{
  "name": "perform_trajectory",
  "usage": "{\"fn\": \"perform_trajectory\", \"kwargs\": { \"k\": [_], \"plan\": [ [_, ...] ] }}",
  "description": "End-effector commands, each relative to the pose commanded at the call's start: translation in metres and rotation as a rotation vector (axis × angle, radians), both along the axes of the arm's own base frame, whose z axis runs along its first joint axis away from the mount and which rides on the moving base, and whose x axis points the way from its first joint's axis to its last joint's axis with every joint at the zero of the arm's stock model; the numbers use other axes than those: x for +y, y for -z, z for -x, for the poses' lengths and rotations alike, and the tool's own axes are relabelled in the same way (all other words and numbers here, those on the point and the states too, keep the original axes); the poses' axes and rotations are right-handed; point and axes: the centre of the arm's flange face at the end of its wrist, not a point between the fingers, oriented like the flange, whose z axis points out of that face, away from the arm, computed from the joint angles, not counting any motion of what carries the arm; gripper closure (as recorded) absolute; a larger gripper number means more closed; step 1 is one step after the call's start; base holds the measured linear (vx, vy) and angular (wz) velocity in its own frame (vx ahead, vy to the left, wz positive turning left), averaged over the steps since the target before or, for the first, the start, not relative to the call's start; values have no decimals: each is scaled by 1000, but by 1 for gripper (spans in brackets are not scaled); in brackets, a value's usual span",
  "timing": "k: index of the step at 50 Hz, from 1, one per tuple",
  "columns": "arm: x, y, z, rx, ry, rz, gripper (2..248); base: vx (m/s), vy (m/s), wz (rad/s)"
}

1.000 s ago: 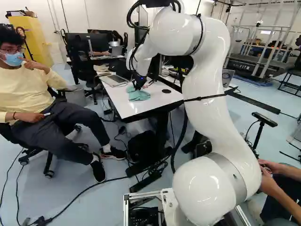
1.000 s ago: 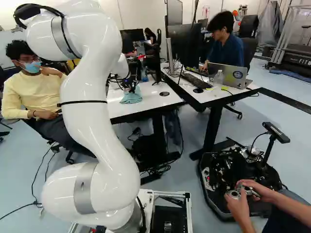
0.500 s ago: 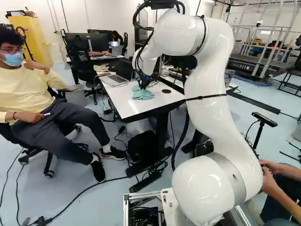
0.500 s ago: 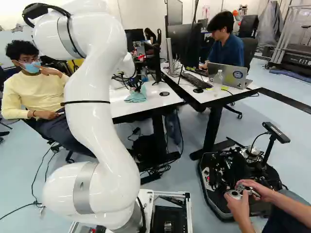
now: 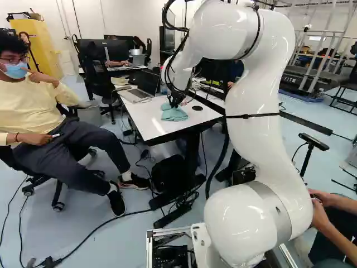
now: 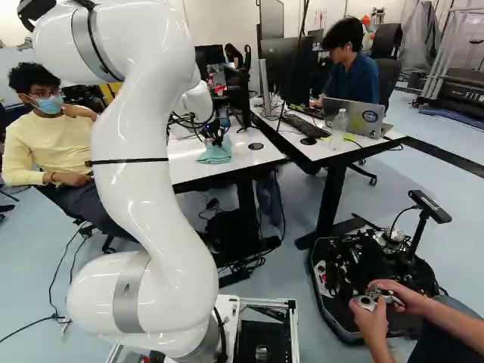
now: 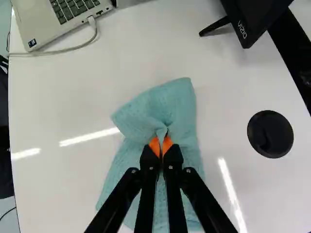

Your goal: Clean the table with the green towel

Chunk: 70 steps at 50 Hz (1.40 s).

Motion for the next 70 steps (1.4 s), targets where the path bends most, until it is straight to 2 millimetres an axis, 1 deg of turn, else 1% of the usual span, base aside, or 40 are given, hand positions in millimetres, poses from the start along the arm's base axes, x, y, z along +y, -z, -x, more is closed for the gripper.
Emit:
{"fn": "perform_trajectory", "kwargs": {
  "k": [9,14,26,34,51,61,70],
  "plan": [
    [3,-1,16,12,-7,2,222,0,0,0],
    [8,-1,23,17,-18,2,222,0,0,0],
    [29,-1,26,17,-51,3,222,0,0,0],
    [42,-1,18,8,-69,1,222,0,0,0],
    [62,2,-10,-17,-90,-3,222,0,0,0],
    [63,3,-28,-33,-86,-6,222,0,0,0],
    [54,4,-42,-44,-70,-7,222,0,0,0]
  ]
}}
